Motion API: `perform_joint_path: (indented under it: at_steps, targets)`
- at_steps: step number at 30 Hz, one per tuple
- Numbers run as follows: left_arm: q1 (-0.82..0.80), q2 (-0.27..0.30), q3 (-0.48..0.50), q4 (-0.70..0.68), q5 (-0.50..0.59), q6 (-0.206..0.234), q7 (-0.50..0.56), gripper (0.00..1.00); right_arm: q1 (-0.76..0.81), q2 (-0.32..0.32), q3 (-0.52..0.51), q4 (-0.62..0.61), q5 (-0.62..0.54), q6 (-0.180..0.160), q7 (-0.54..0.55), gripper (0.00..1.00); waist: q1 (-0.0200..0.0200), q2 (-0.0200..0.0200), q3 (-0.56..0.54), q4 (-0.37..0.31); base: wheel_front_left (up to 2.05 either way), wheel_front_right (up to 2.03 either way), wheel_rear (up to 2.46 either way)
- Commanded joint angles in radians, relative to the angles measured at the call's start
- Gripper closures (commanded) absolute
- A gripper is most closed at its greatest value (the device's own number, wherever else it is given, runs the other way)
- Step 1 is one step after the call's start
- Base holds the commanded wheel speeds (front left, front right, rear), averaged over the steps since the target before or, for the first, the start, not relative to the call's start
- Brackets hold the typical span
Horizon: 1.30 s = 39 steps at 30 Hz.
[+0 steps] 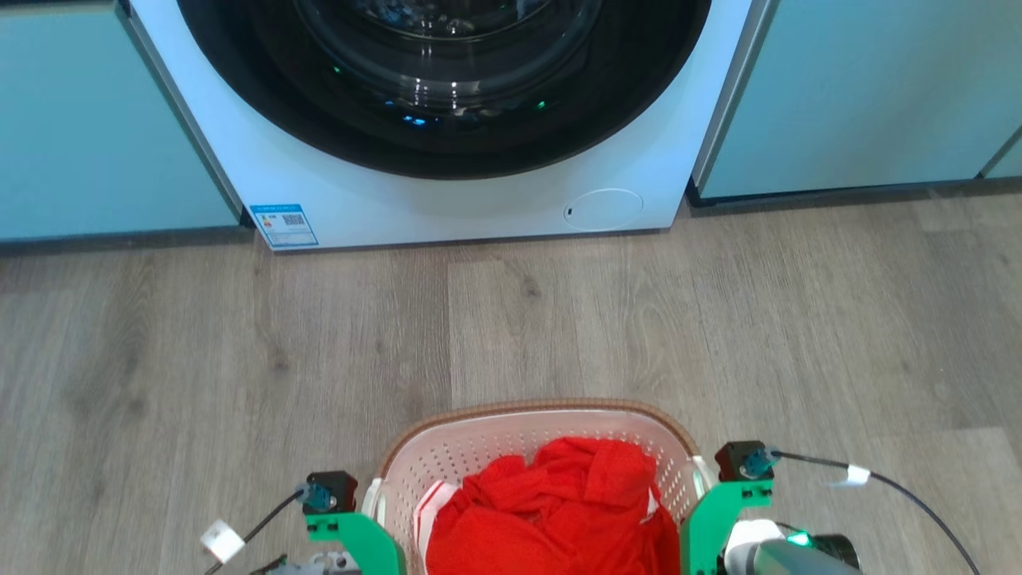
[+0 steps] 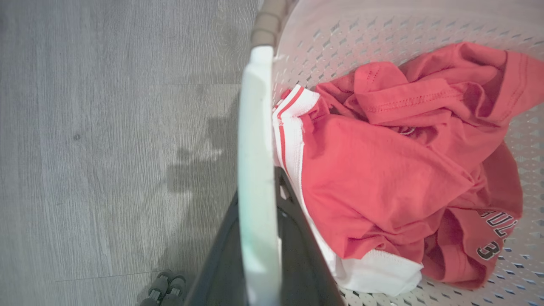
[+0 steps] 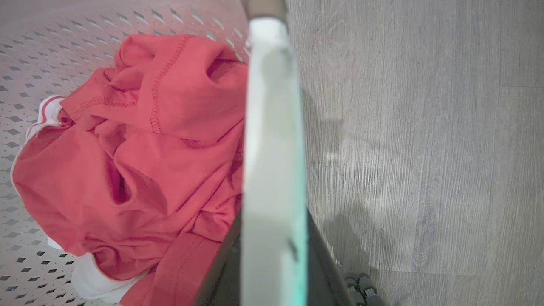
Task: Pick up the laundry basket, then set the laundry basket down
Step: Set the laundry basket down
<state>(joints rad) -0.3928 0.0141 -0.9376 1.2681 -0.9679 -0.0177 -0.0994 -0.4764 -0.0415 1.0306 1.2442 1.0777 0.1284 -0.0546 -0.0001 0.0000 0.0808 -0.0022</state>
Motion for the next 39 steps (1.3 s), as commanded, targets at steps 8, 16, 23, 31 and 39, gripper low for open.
perform_joint_path:
  at_steps: [8,16,23,31,39]
  targets:
    - [-0.131,0.036,0.004,0.008,0.003,0.014,-0.033,1.0,-0.108,-0.009,0.02,0.015,0.012,0.002,-0.047,1.0,0.0001,0.0,0.09,0.0,0.0,0.0,0.0]
    - [-0.277,0.037,-0.001,0.012,0.019,0.025,-0.054,1.0,-0.251,-0.009,0.015,0.029,0.015,0.002,-0.095,1.0,0.0001,0.0,0.275,0.009,0.0,0.0,0.0]
    - [-0.415,0.037,-0.007,0.013,0.042,0.042,-0.098,1.0,-0.399,-0.009,0.0,0.042,0.008,0.002,-0.129,1.0,0.0001,0.0,0.474,0.026,0.0,0.0,0.0]
    - [-0.557,0.036,-0.013,0.012,0.06,0.05,-0.129,1.0,-0.511,-0.023,-0.05,0.046,-0.052,0.002,-0.145,1.0,0.0001,0.0,0.653,0.044,0.0,0.0,0.0]
    - [-0.645,0.036,-0.025,-0.004,0.068,0.056,-0.145,1.0,-0.56,-0.039,-0.134,0.046,-0.14,0.002,-0.156,1.0,0.0001,0.0,0.755,0.059,0.0,0.0,0.0]
